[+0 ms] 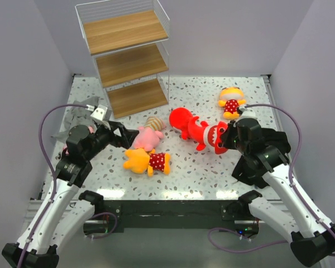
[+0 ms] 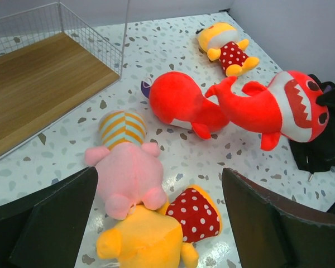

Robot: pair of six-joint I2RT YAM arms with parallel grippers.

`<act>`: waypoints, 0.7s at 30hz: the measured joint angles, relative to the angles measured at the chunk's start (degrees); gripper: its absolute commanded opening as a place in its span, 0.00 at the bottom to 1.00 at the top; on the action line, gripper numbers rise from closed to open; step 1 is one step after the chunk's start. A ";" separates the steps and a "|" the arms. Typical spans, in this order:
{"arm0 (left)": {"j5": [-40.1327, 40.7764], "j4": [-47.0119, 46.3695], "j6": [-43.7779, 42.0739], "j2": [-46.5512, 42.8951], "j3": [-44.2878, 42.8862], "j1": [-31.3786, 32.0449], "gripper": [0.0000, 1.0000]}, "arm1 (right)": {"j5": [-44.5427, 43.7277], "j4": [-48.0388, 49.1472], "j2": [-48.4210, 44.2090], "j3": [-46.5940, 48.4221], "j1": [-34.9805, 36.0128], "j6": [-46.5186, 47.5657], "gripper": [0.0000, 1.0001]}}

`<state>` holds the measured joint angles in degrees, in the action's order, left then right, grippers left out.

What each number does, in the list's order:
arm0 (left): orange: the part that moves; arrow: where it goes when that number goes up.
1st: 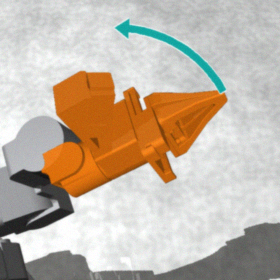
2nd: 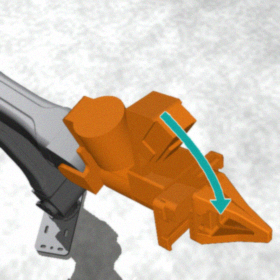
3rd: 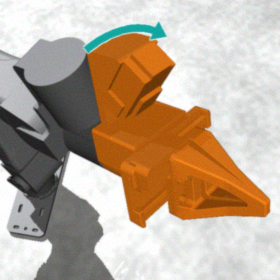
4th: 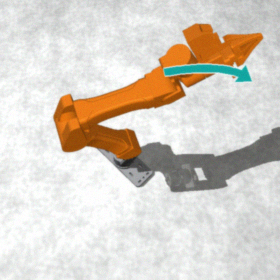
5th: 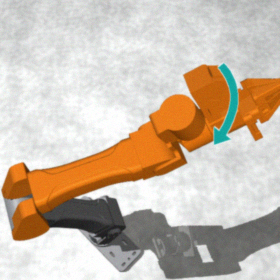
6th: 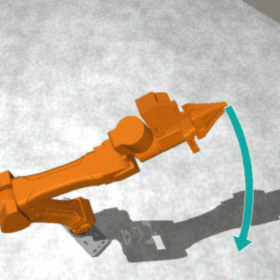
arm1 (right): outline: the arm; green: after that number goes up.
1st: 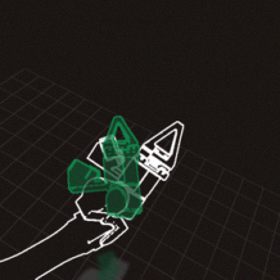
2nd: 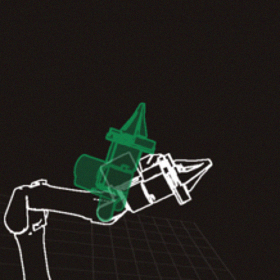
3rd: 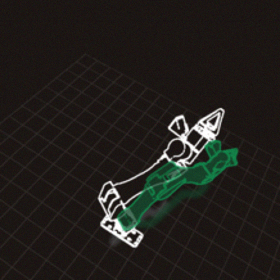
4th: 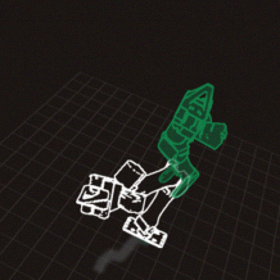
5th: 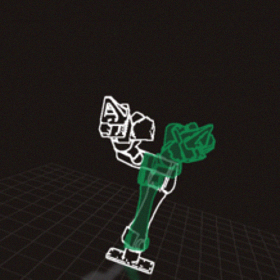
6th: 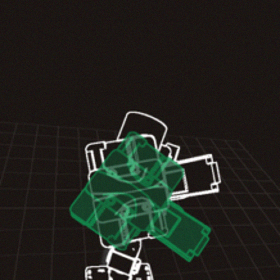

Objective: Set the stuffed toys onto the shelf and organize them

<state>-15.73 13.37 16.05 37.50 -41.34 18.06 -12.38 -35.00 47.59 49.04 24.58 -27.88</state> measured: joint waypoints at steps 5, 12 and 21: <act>-6.43 -0.79 1.29 2.21 0.00 0.00 0.95 | 17.35 5.16 0.44 0.74 0.02 7.85 0.00; -20.22 -4.28 2.40 7.21 0.00 0.39 0.89 | 38.38 10.71 5.49 3.48 0.09 11.76 0.00; -13.16 2.71 -7.45 15.98 -9.81 14.49 0.77 | 49.77 12.15 9.46 4.33 0.11 9.75 0.00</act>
<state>-28.88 16.08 8.60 53.47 -51.16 32.56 37.39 -22.85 57.06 53.36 24.69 -18.13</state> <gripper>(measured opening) 0.815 0.010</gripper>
